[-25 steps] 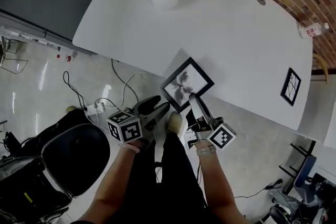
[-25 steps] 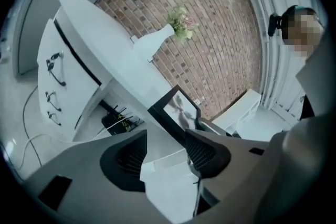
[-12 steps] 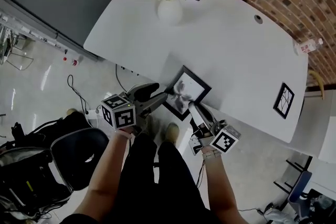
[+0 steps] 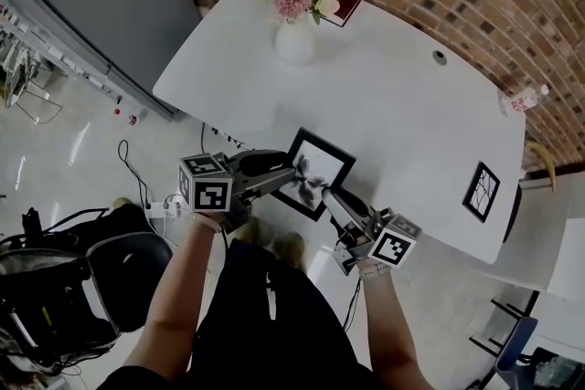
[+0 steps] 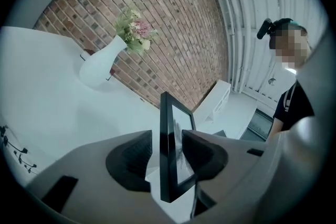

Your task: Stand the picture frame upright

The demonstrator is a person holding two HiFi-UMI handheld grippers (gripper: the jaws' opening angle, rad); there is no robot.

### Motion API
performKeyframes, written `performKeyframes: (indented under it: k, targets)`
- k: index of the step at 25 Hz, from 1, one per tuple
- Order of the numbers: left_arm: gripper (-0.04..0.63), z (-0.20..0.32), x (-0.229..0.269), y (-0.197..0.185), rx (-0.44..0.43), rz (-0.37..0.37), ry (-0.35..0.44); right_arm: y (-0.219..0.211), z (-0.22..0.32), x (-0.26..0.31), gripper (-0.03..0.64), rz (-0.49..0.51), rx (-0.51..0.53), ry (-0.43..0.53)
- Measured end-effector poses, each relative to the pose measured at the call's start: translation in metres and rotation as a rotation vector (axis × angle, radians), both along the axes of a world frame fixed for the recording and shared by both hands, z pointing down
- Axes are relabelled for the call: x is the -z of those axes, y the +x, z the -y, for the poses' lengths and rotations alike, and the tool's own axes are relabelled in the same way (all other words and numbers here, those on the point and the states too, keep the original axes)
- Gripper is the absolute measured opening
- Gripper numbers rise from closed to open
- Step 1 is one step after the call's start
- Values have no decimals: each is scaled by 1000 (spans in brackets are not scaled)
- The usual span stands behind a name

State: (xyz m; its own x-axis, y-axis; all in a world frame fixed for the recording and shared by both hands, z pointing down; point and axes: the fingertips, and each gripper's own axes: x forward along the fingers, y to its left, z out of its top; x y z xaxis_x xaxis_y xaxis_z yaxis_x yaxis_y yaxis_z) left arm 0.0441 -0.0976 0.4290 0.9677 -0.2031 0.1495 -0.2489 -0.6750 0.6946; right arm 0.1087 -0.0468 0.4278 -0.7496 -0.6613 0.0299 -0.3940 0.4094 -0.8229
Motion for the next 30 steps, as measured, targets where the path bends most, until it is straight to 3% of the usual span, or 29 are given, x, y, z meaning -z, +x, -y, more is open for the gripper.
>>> performKeyframes:
  k: [5, 15, 30]
  targets:
    - [101, 3, 8, -3, 14, 3, 37, -4, 6, 12, 77, -4, 71, 44]
    - [101, 50, 6, -18, 42, 38, 118, -16, 61, 10, 77, -105, 149, 87]
    - [101, 138, -7, -37, 109, 103, 214, -29, 156, -7, 80, -200, 90, 139]
